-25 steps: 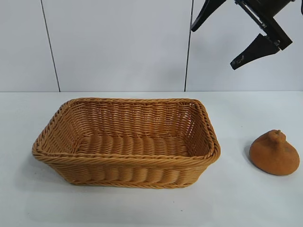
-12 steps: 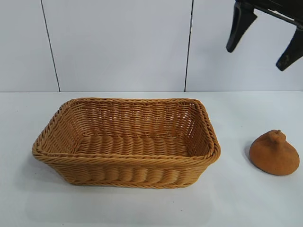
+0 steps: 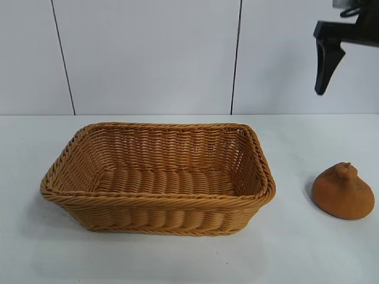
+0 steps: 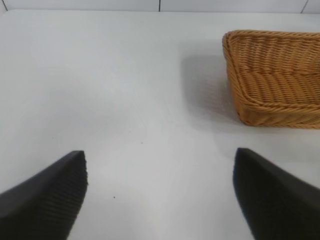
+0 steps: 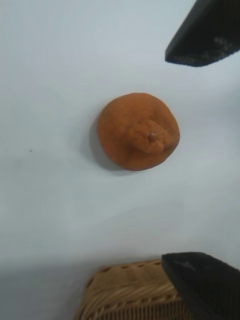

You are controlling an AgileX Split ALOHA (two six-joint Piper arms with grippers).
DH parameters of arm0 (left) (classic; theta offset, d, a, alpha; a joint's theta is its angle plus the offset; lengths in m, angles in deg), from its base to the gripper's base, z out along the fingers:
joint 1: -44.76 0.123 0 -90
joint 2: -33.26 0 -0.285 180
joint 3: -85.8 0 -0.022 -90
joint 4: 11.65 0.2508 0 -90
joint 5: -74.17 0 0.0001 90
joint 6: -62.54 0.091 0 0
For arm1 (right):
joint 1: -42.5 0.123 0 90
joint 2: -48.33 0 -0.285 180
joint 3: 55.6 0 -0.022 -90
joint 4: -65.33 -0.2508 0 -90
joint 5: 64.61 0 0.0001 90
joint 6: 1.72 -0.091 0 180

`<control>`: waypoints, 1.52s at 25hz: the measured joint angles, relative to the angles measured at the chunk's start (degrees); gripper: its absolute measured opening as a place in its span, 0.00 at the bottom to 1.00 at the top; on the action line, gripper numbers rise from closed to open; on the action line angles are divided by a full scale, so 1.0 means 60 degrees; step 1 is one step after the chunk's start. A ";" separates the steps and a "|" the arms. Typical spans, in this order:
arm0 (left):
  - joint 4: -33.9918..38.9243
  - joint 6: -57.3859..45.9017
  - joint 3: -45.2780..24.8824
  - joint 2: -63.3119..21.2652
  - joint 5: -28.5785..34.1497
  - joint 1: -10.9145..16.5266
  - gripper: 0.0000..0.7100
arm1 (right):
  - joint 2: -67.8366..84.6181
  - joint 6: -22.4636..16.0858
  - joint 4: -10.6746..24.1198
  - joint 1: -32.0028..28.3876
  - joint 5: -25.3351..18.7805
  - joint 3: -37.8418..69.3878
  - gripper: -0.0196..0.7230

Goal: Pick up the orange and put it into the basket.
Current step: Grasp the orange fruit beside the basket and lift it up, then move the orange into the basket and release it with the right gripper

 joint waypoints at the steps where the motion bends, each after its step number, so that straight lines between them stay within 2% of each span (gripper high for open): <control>1: 0.0000 0.0000 0.0000 0.0000 0.0000 0.0000 0.80 | -0.0230 0.0028 0.0000 0.0000 0.0135 0.0274 0.96; 7: 0.0000 0.0000 0.0000 0.0000 0.0000 0.0000 0.80 | -0.1516 0.0096 0.0000 0.0000 0.1623 0.1153 0.96; 8: 0.0000 0.0000 0.0000 0.0000 0.0000 0.0000 0.80 | -0.1674 0.0096 0.0000 0.0000 0.1722 0.1172 0.95; 9: 0.0000 0.0000 0.0000 0.0000 0.0000 0.0000 0.80 | -0.1828 0.0096 0.0000 0.0000 0.1767 0.1173 0.89; 10: 0.0000 0.0000 0.0000 0.0000 0.0000 0.0000 0.80 | -0.1925 0.0096 0.0003 0.0000 0.1789 0.1191 0.81; 11: 0.0000 0.0000 0.0000 0.0000 0.0000 0.0000 0.80 | -0.1948 0.0096 0.0036 0.0000 0.1800 0.1191 0.67; 13: 0.0000 0.0000 0.0000 0.0000 0.0000 0.0000 0.80 | -0.1931 0.0096 0.0046 0.0000 0.1672 0.1154 0.30; 14: 0.0000 0.0000 0.0000 0.0000 0.0000 0.0000 0.80 | -0.1854 0.0096 0.0057 0.0000 0.1546 0.1105 0.17; 15: 0.0000 0.0000 0.0000 0.0000 0.0000 0.0000 0.80 | -0.1763 0.0096 0.0066 0.0000 0.1393 0.1037 0.09; 18: 0.0000 0.0000 0.0000 -0.0007 0.0000 0.0000 0.80 | -0.1358 0.0096 0.0135 0.0000 0.0878 0.0528 0.10; 22: 0.0000 0.0000 0.0000 -0.0007 0.0000 0.0000 0.80 | -0.0582 0.0086 0.0135 0.0000 0.0159 -0.0989 0.10; 26: 0.0000 0.0000 0.0000 -0.0007 0.0000 0.0000 0.80 | -0.0012 -0.0170 0.0126 0.0000 0.0107 -0.2429 0.10; 30: 0.0000 0.0000 0.0000 -0.0007 -0.0008 0.0000 0.80 | 0.0039 -0.0257 -0.0131 0.0143 0.0071 -0.2853 0.10; 35: 0.0000 0.0000 0.0000 -0.0007 -0.0008 0.0000 0.80 | -0.0014 -0.0346 -0.0432 0.1145 -0.0059 -0.2853 0.10; 38: 0.0000 0.0000 0.0000 -0.0007 -0.0008 0.0000 0.80 | -0.0014 -0.0479 -0.0491 0.2256 -0.0067 -0.2853 0.10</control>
